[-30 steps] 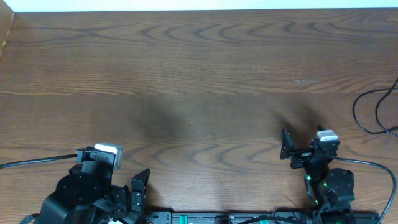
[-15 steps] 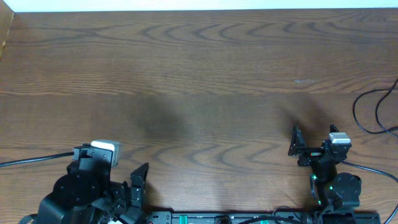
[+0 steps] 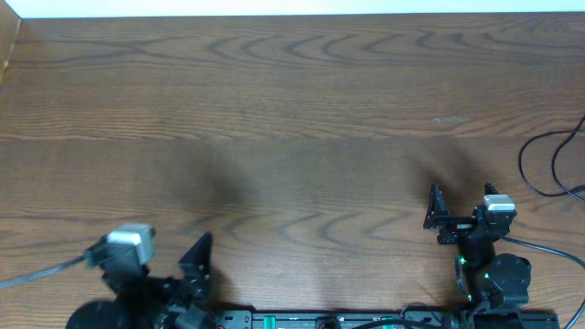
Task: Untangle cables
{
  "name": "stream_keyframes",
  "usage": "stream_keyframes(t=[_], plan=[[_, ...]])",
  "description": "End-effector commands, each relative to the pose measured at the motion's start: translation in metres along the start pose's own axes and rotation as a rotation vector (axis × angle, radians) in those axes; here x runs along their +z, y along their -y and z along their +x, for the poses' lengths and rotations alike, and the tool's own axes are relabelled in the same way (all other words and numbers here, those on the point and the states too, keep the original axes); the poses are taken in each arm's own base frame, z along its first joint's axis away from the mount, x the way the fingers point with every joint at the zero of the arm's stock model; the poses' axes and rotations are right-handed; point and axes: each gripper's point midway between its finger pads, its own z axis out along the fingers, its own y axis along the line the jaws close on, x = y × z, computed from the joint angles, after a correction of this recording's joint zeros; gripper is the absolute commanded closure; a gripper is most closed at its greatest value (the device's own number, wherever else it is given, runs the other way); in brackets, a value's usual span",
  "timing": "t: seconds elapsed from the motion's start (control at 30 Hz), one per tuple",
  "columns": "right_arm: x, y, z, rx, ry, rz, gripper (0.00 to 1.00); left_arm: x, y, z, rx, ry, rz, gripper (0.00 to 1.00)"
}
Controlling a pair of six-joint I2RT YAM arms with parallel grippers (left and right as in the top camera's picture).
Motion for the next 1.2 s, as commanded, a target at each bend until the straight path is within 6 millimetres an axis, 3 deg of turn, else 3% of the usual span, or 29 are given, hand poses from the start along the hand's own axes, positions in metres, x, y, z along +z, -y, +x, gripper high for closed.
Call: stream_keyframes(t=[0.0,0.13,0.3,0.73,0.93,1.17], plan=[[0.000,0.003,0.001,-0.002,0.004,0.016,0.01,-0.015,-0.034,0.006,-0.186,0.148,-0.075,0.02],[0.000,0.003,0.001,-0.002,0.004,0.016,0.01,-0.024,-0.046,0.019,-0.215,0.214,-0.059,0.02],[0.000,0.003,0.001,-0.002,0.004,0.016,0.01,-0.013,-0.054,0.030,-0.187,0.195,-0.110,0.02],[0.000,0.003,0.001,-0.002,0.004,0.016,0.01,0.066,-0.033,0.040,-0.110,0.243,-0.081,0.02],[0.000,0.003,0.001,-0.002,0.004,0.016,0.01,0.092,-0.016,0.037,-0.068,0.319,-0.010,0.02],[0.000,0.003,0.001,-0.002,0.004,0.016,0.01,0.118,-0.025,0.040,-0.059,0.408,-0.040,0.02]])
